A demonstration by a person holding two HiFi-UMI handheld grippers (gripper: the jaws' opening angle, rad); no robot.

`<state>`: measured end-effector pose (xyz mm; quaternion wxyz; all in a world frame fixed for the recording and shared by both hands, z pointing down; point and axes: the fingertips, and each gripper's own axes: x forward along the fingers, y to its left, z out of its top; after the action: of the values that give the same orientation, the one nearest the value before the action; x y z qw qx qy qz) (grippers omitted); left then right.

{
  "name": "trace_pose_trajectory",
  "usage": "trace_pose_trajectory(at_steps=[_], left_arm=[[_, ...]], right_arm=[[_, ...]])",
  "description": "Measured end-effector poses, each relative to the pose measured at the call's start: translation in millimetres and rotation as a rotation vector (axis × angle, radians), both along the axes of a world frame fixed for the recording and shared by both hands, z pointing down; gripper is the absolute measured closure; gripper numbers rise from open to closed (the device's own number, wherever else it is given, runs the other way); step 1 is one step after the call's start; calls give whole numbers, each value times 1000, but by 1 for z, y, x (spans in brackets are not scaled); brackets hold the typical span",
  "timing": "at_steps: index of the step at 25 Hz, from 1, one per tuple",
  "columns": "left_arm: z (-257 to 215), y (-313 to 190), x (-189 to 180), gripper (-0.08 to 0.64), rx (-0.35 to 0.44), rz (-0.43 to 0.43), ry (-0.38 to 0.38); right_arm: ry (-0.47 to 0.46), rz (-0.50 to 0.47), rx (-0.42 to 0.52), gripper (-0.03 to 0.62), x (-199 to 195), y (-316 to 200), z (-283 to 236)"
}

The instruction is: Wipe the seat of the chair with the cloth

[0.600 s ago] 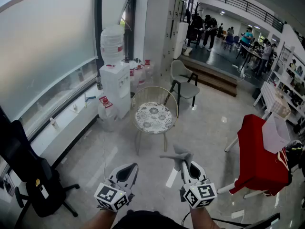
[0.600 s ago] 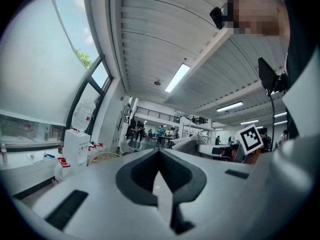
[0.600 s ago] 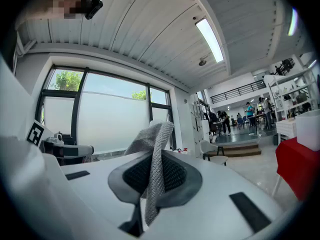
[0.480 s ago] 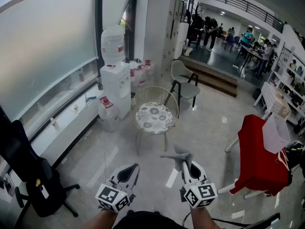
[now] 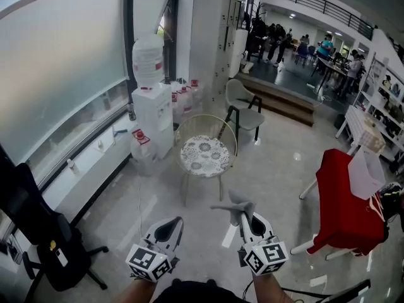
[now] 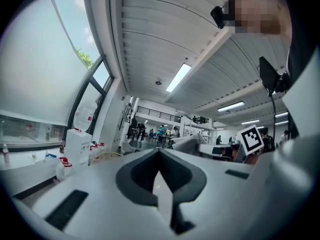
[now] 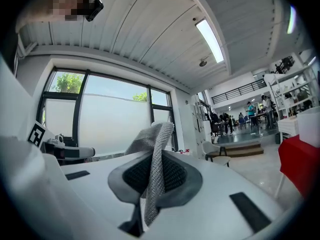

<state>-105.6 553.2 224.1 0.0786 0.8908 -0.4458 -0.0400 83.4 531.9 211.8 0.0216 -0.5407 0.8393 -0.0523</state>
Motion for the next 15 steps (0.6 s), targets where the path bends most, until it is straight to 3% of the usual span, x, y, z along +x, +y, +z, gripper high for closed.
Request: trace_pose_trajectory(at_steps=[15], left_arm=[[5,-10,-43,554,-13,36,21]], right_arm=[[-7,24,-2,566,-42,-2,3]])
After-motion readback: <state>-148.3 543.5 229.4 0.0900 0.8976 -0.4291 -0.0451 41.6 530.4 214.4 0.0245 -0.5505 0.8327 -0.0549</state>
